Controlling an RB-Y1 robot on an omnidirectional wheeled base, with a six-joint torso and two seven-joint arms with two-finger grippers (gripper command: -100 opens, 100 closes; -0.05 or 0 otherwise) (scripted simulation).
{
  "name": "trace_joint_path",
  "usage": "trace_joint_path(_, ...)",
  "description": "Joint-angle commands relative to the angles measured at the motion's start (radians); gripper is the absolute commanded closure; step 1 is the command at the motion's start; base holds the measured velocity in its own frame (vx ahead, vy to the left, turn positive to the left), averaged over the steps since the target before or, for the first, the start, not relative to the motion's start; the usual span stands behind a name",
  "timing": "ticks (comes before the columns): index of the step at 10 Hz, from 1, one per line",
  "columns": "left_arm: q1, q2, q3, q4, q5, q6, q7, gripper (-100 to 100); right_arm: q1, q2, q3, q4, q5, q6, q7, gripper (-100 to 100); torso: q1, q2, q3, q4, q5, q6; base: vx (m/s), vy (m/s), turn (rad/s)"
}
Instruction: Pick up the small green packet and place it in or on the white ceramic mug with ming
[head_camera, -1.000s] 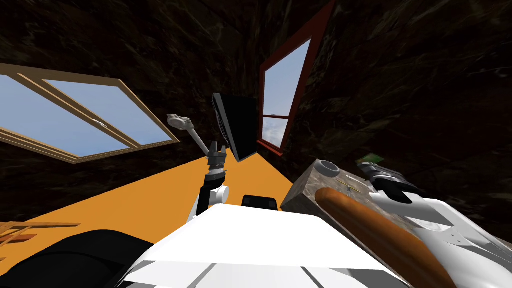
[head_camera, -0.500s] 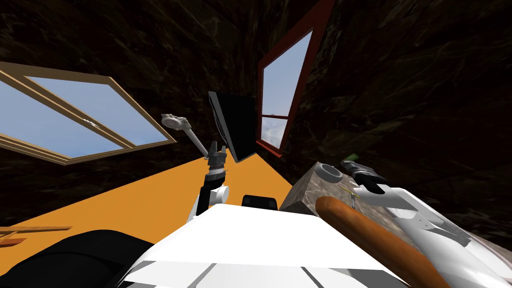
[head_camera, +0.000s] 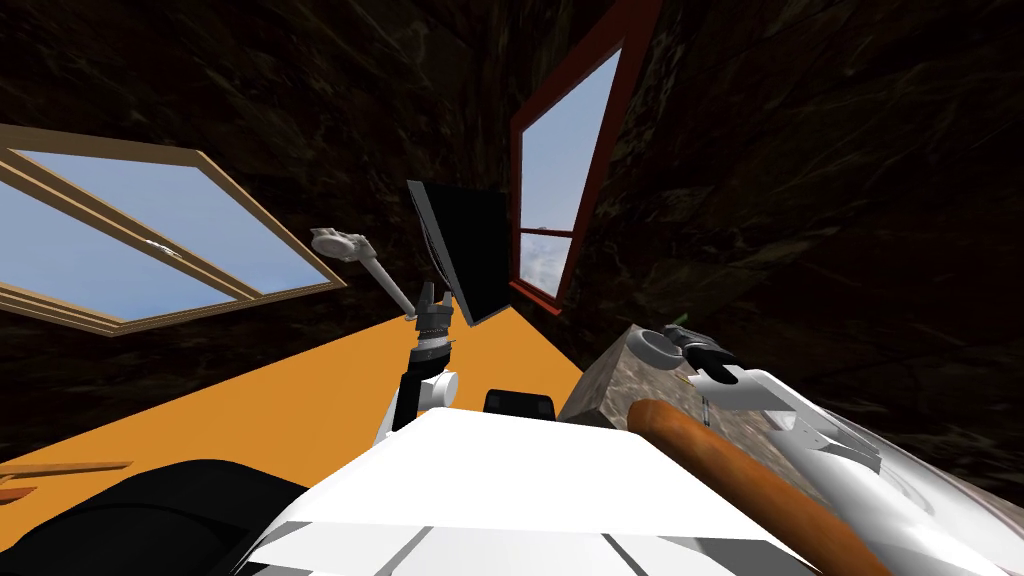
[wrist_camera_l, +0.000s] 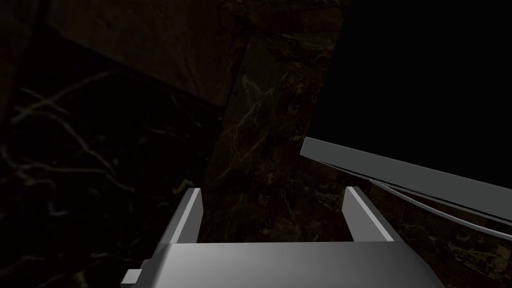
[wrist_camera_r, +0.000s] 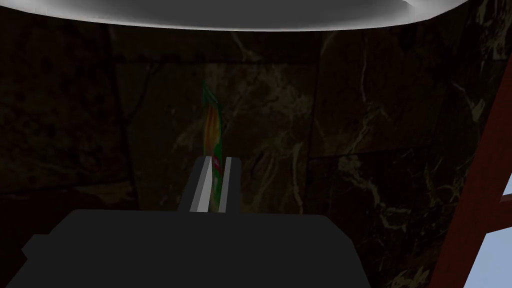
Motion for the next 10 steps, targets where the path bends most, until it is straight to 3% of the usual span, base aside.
trace_joint_path(1, 0.0, 0.0, 0.0, 0.0, 0.0, 0.0, 0.0, 0, 0.004, 0.003, 0.03, 0.003, -0.004, 0.005, -0.003, 100, 0.0, 0.0, 0.0, 0.0, 0.0, 0.0, -0.011, 0.004, -0.024)
trace_joint_path(2, 0.0, 0.0, 0.0, 0.0, 0.0, 0.0, 0.0, 0, -0.001, 0.001, 0.021, -0.003, -0.003, 0.009, -0.002, 100, 0.002, 0.001, 0.001, 0.0, 0.0, 0.0, -0.009, 0.008, -0.003)
trace_joint_path(3, 0.0, 0.0, 0.0, 0.0, 0.0, 0.0, 0.0, 0, 0.0, 0.002, 0.024, -0.003, -0.004, 0.012, -0.002, -100, 0.002, 0.002, 0.001, 0.001, 0.001, 0.0, 0.0, 0.0, 0.0)
trace_joint_path(7, 0.0, 0.0, 0.0, 0.0, 0.0, 0.0, 0.0, 0, 0.0, 0.002, 0.024, -0.003, -0.004, 0.012, -0.002, -100, 0.002, 0.002, 0.002, 0.001, 0.002, 0.0, 0.0, 0.0, 0.0)
trace_joint_path(8, 0.0, 0.0, 0.0, 0.0, 0.0, 0.0, 0.0, 0, 0.0, 0.002, 0.024, -0.003, -0.004, 0.012, -0.002, 0, 0.002, 0.002, 0.002, 0.001, 0.002, 0.0, 0.0, 0.0, 0.0)
trace_joint_path(9, 0.0, 0.0, 0.0, 0.0, 0.0, 0.0, 0.0, 0, 0.007, -0.031, 0.025, -0.022, -0.032, 0.037, -0.008, -100, 0.002, 0.002, 0.002, 0.001, 0.002, 0.0, -0.013, 0.0, 0.052)
trace_joint_path(10, 0.0, 0.0, 0.0, 0.0, 0.0, 0.0, 0.0, 0, 0.011, -0.048, 0.025, -0.032, -0.047, 0.05, -0.011, -100, 0.002, 0.003, 0.002, 0.001, 0.002, 0.0, -0.024, -0.003, 0.044)
